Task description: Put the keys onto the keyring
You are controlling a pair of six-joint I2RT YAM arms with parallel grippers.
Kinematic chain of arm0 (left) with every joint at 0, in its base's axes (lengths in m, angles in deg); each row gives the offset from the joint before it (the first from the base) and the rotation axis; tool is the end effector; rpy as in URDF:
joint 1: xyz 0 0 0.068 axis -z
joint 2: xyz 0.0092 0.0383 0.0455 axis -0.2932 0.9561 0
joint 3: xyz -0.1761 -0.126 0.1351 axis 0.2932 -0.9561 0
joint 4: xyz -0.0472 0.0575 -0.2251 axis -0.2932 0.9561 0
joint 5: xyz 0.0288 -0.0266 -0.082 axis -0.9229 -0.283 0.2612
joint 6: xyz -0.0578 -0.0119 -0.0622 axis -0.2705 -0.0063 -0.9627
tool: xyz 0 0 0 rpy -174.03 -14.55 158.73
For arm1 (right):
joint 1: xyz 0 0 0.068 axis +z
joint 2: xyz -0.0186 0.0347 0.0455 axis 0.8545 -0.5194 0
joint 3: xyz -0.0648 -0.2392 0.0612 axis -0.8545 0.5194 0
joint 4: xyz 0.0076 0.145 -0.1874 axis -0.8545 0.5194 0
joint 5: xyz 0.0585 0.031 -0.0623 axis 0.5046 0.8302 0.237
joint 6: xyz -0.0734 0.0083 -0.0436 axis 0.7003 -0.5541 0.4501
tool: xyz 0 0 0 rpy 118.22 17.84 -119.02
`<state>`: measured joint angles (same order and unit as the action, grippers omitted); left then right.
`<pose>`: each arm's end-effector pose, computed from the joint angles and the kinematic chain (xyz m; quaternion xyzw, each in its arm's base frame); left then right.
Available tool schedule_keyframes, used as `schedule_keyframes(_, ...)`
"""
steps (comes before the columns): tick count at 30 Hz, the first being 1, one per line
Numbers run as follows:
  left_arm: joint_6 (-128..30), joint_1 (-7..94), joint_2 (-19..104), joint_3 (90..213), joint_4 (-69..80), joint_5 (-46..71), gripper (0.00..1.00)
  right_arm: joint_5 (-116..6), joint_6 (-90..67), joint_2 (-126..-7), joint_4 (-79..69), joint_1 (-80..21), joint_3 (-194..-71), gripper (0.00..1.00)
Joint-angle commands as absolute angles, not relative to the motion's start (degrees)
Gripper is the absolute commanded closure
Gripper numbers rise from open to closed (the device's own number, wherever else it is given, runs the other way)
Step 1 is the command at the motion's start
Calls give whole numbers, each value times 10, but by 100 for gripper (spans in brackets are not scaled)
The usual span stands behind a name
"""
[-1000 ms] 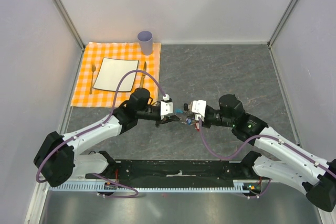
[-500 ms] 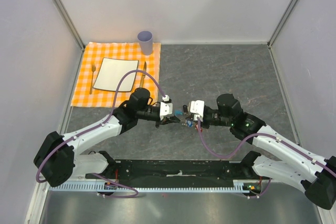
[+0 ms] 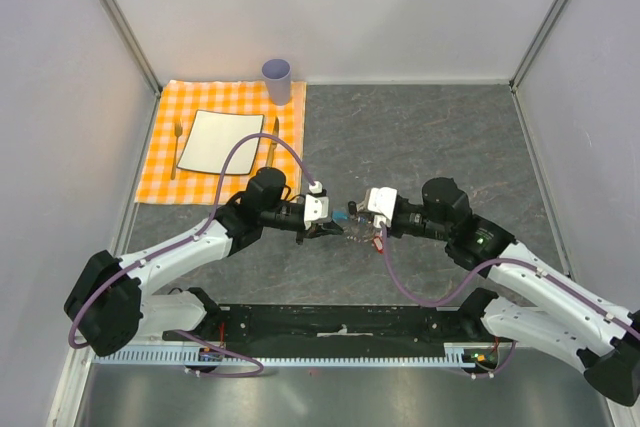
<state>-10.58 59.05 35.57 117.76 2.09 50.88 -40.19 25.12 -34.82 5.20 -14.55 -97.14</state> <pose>0.1600 -0.2181 0.2309 0.6114 0.5210 -0.3979 0.4432 0.1385 0.1744 0.2786 -0.5702 0.5718 0.2268 0.5446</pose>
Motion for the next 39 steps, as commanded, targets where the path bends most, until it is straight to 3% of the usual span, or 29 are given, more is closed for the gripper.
schedule_keyframes(1,-85,593,343,1192,-4,532,98,-353,262,-373,61,-142,-998,100)
schedule_keyframes(39,-81,593,365,1206,9,569,98,-278,270,-410,77,-141,-1008,100)
